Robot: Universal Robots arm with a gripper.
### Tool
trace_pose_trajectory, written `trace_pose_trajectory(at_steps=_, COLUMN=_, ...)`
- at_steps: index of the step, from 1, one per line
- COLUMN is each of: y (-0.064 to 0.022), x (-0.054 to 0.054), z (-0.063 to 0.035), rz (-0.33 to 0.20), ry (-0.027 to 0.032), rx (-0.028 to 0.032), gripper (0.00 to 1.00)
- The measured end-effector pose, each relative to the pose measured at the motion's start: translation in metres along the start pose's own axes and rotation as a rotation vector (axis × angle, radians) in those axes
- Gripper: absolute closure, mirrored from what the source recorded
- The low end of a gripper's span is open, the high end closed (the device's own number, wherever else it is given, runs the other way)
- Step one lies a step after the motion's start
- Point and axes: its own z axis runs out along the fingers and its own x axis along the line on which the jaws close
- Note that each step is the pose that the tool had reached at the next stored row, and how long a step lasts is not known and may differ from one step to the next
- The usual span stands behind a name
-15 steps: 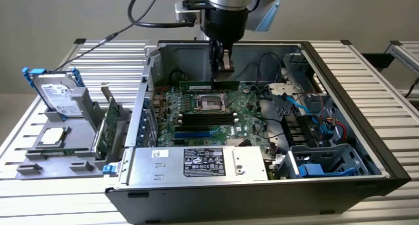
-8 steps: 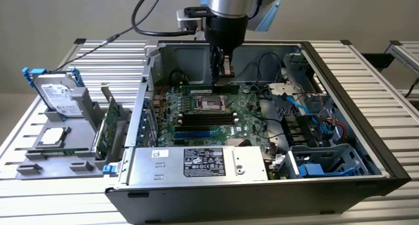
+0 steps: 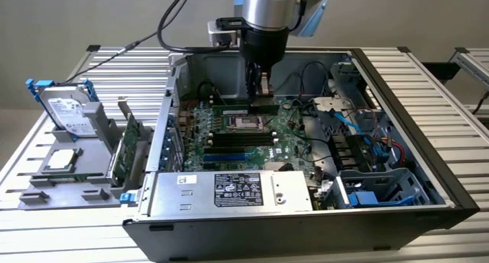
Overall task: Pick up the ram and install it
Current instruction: 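Pick up the ram and move it above insertion slot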
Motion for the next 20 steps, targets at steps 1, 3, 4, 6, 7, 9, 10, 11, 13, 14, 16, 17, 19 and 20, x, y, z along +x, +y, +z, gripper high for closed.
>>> trace_pose_trajectory(at_steps=1, y=-0.0002, x=0.0, z=0.0018, rz=0.0, ry=0.0, rx=0.0, gripper=0.86)
trace_pose_trajectory(at_steps=3, y=-0.0008, x=0.0, z=0.0055, rz=0.0, ry=-0.0001, rx=0.0001, gripper=0.86)
trace_pose_trajectory(at_steps=4, y=-0.001, x=0.0, z=0.0072, rz=0.0, ry=-0.0001, rx=0.0001, gripper=0.86)
trace_pose_trajectory(at_steps=6, y=-0.0015, x=-0.001, z=0.0109, rz=0.0, ry=0.0, rx=0.0001, gripper=0.86)
trace_pose_trajectory(at_steps=7, y=-0.0017, x=-0.001, z=0.0127, rz=0.0, ry=0.0, rx=0.0, gripper=0.86)
trace_pose_trajectory(at_steps=9, y=-0.0021, x=-0.001, z=0.0163, rz=0.0, ry=0.0, rx=0.0, gripper=0.86)
trace_pose_trajectory(at_steps=10, y=-0.0023, x=-0.001, z=0.0181, rz=0.0, ry=-0.0001, rx=0.0, gripper=0.86)
trace_pose_trajectory(at_steps=11, y=-0.0025, x=-0.001, z=0.0199, rz=0.0, ry=0.0, rx=0.0001, gripper=0.86)
trace_pose_trajectory(at_steps=13, y=-0.0028, x=-0.002, z=0.0235, rz=0.0, ry=-0.0001, rx=0.0, gripper=0.86)
trace_pose_trajectory(at_steps=14, y=-0.0029, x=-0.002, z=0.0253, rz=0.0, ry=-0.0001, rx=0.0001, gripper=0.86)
trace_pose_trajectory(at_steps=16, y=-0.0031, x=-0.003, z=0.0288, rz=0.0, ry=0.0, rx=0.0, gripper=0.86)
trace_pose_trajectory(at_steps=17, y=-0.0032, x=-0.003, z=0.0294, rz=0.0, ry=-0.0004, rx=0.0, gripper=0.86)
trace_pose_trajectory(at_steps=19, y=-0.0032, x=-0.003, z=0.0294, rz=0.0, ry=-0.0004, rx=0.0, gripper=0.86)
trace_pose_trajectory(at_steps=20, y=-0.0032, x=-0.004, z=0.0295, rz=0.0, ry=-0.0007, rx=0.0, gripper=0.86)
